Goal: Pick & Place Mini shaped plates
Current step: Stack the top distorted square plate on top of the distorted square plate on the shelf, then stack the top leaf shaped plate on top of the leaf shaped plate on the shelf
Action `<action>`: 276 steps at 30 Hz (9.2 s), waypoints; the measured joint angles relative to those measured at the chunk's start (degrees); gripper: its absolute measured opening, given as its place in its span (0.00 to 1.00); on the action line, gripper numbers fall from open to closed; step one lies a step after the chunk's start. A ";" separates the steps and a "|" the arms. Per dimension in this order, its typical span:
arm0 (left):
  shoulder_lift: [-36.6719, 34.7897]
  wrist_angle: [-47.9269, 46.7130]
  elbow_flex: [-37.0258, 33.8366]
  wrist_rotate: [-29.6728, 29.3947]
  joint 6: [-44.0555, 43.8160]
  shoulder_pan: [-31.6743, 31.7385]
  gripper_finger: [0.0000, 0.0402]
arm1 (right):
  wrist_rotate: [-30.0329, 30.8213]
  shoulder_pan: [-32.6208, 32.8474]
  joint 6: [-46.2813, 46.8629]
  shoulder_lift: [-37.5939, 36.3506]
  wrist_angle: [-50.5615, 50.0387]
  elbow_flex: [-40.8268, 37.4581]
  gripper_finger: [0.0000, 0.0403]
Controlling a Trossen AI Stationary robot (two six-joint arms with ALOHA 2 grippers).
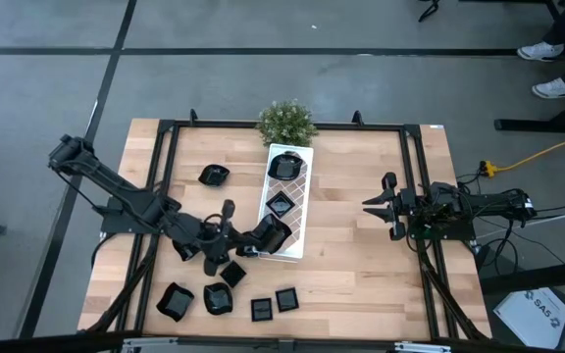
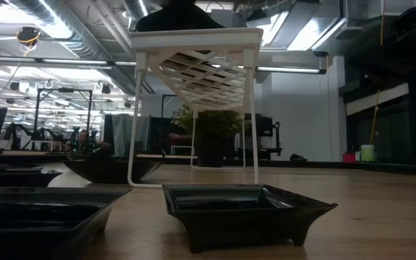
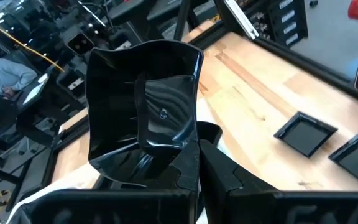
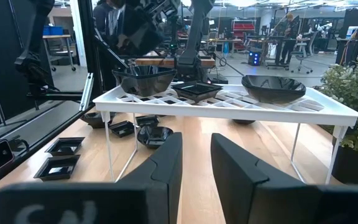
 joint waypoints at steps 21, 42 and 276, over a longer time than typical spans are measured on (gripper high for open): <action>9.29 -19.71 13.39 -8.33 3.14 0.09 0.00 | 0.00 -0.01 0.00 -0.02 0.01 0.00 0.21; 9.26 -22.50 13.58 -9.11 0.00 0.09 0.02 | 0.00 0.01 0.00 -0.02 -0.01 0.00 0.21; -6.42 -15.70 -11.42 -9.01 -26.96 31.66 0.01 | 0.00 -0.01 0.00 -0.02 0.00 0.00 0.21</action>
